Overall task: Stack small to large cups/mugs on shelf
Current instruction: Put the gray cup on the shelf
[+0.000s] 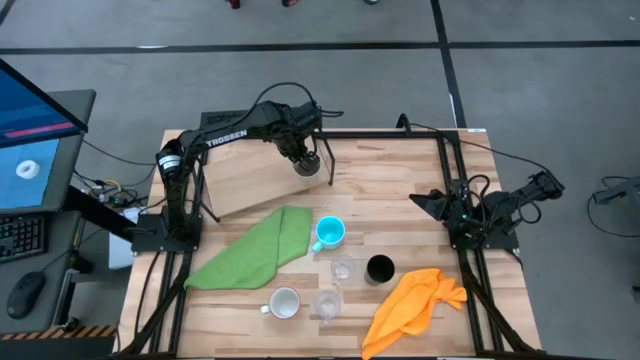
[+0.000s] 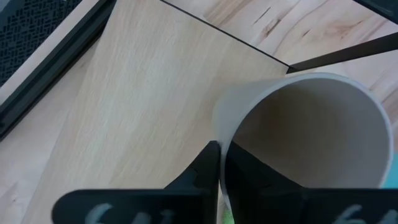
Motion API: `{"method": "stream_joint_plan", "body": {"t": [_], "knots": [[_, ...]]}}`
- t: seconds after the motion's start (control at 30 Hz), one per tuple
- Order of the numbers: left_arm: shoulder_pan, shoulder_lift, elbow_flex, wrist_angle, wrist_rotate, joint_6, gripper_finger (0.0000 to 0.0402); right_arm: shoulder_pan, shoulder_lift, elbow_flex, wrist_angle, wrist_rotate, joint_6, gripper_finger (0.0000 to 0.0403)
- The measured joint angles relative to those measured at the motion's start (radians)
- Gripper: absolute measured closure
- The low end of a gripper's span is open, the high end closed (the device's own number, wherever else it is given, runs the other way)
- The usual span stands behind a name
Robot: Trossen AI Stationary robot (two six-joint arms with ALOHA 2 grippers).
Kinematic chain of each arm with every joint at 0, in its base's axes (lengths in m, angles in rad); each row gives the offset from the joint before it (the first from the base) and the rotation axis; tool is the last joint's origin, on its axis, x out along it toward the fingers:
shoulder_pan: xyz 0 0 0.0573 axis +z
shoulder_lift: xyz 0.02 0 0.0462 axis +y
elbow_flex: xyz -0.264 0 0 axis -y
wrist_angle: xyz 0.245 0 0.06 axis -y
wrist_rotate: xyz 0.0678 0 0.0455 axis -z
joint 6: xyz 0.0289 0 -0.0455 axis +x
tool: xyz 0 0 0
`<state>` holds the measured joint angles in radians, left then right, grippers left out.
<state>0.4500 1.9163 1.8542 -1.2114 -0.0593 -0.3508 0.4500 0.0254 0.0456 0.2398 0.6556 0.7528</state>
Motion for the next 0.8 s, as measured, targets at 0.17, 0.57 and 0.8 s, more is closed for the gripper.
{"method": "stream_joint_plan", "body": {"t": [0.17,0.57,0.8], "knots": [[0.000,0.000,0.000,0.003,0.000,0.000,0.0399,0.000,0.000,0.000,0.000,0.000,0.000,0.0209],[0.008,0.035,0.003,0.002,0.025,-0.005,0.0400,0.000,0.000,0.000,0.001,0.000,0.000,0.0209],[0.015,0.038,0.011,-0.006,0.025,-0.007,0.0401,0.000,0.000,0.000,0.001,-0.001,0.000,0.0209]]}}
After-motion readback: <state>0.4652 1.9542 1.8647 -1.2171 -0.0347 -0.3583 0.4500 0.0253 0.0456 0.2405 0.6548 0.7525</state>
